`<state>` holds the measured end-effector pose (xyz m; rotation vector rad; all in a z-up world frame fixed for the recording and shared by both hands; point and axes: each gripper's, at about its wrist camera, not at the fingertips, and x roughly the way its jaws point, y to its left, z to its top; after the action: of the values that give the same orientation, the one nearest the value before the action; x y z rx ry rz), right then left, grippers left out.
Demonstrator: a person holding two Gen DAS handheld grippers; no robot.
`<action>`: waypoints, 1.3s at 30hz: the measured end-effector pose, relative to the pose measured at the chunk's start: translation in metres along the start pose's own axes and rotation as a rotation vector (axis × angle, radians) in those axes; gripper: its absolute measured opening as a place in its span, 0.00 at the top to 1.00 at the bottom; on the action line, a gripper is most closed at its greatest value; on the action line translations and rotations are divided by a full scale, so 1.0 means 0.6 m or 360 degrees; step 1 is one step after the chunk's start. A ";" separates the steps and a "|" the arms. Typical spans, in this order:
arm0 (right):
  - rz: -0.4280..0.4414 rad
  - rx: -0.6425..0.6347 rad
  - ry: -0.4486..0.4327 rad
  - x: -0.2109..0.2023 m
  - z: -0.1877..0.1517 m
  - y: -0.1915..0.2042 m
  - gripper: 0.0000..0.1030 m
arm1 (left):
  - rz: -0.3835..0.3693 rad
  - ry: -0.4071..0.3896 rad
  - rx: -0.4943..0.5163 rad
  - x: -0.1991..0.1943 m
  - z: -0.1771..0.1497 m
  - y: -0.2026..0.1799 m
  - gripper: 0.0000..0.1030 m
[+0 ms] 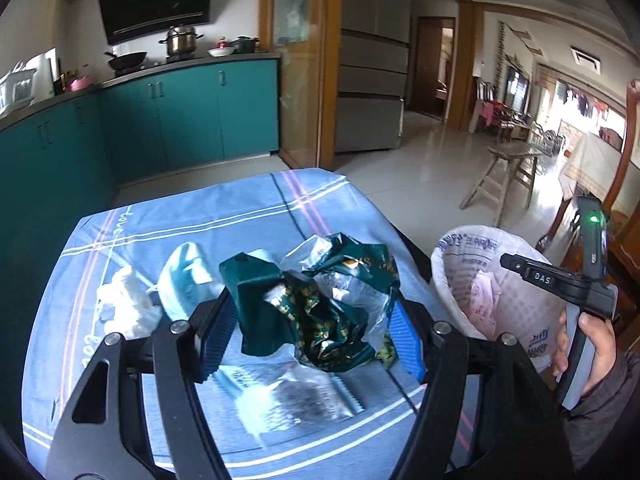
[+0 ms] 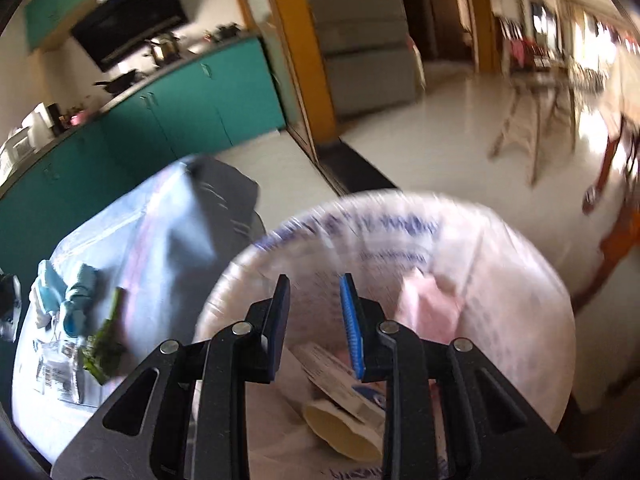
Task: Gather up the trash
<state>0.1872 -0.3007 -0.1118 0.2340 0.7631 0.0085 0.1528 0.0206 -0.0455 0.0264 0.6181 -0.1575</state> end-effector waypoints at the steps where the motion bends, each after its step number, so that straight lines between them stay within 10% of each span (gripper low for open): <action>1: -0.0016 -0.0006 0.0018 0.001 -0.004 -0.003 0.74 | -0.0004 0.0008 0.0010 0.004 0.000 -0.006 0.33; 7: -0.0119 -0.0057 0.0097 0.011 -0.021 -0.007 0.73 | -0.0027 0.0048 -0.0030 0.024 0.008 -0.013 0.33; 12: -0.0092 0.0100 0.0005 -0.009 -0.009 -0.031 0.30 | -0.0127 0.0088 -0.0046 0.045 0.026 -0.040 0.33; 26: 0.0036 0.0388 -0.0178 -0.055 0.008 -0.093 0.23 | -0.0330 0.0206 0.0060 0.115 0.053 -0.180 0.32; 32: 0.0467 -0.0149 -0.0007 -0.043 -0.005 0.057 0.23 | -0.0078 -0.0059 -0.0127 0.048 0.094 -0.060 0.31; 39: 0.0731 -0.0518 0.0226 -0.024 -0.045 0.250 0.24 | 0.0090 -0.0027 -0.0398 0.047 0.071 0.066 0.31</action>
<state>0.1696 -0.1502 -0.0890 0.0942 0.8227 0.5854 0.2062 0.0528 -0.0281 -0.1987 0.6161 -0.0251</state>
